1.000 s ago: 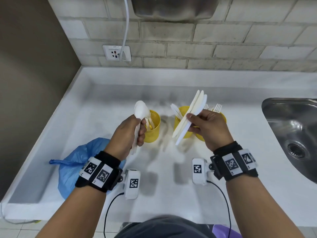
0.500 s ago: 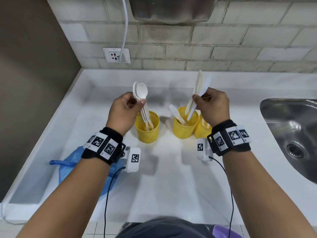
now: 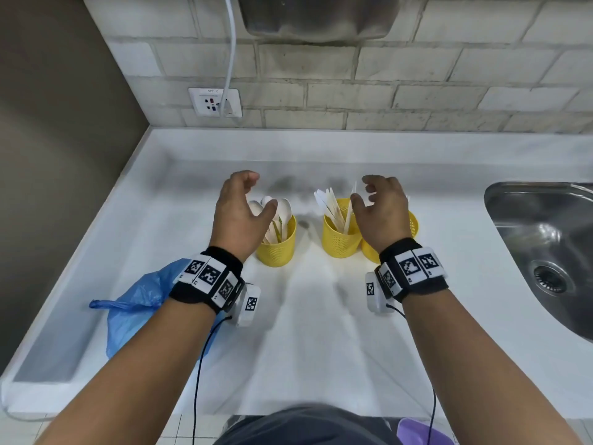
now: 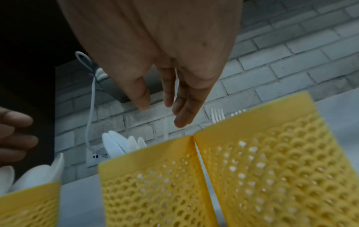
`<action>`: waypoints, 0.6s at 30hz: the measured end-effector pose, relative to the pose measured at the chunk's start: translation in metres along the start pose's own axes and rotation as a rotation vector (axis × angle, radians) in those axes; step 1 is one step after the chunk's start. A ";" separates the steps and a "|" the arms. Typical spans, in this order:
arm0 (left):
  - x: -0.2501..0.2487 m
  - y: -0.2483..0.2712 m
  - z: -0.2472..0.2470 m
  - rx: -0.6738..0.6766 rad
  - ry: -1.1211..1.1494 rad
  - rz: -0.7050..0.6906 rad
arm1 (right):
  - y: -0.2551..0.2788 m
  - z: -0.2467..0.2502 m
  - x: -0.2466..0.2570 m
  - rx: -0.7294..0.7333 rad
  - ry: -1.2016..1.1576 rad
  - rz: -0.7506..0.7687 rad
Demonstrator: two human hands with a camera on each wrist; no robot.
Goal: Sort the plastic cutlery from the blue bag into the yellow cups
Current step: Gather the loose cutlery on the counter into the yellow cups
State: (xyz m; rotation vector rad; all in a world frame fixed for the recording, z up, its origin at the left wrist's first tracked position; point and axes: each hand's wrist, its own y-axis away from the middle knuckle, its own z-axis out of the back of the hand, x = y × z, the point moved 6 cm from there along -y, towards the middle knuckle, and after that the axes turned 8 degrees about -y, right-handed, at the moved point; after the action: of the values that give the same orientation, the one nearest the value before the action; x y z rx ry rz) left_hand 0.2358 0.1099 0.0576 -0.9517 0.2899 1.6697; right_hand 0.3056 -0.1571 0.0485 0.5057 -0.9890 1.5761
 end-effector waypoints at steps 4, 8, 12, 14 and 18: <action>-0.019 0.012 0.020 -0.090 -0.040 -0.104 | 0.021 0.015 0.014 -0.038 0.015 0.131; -0.023 0.034 0.014 0.088 -0.138 -0.077 | 0.045 0.008 0.007 0.095 0.073 0.121; -0.006 0.048 -0.009 0.310 -0.362 -0.012 | 0.058 -0.009 -0.008 0.226 0.178 0.080; 0.001 0.049 -0.018 0.370 -0.453 0.006 | 0.060 -0.013 -0.008 0.252 0.201 0.073; 0.006 0.046 -0.022 0.321 -0.469 -0.003 | 0.061 -0.015 -0.004 0.242 0.218 0.089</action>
State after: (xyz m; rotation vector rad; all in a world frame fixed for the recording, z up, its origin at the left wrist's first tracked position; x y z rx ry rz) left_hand 0.2035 0.0851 0.0259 -0.3082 0.2273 1.7236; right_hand 0.2516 -0.1467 0.0170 0.4484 -0.6667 1.8004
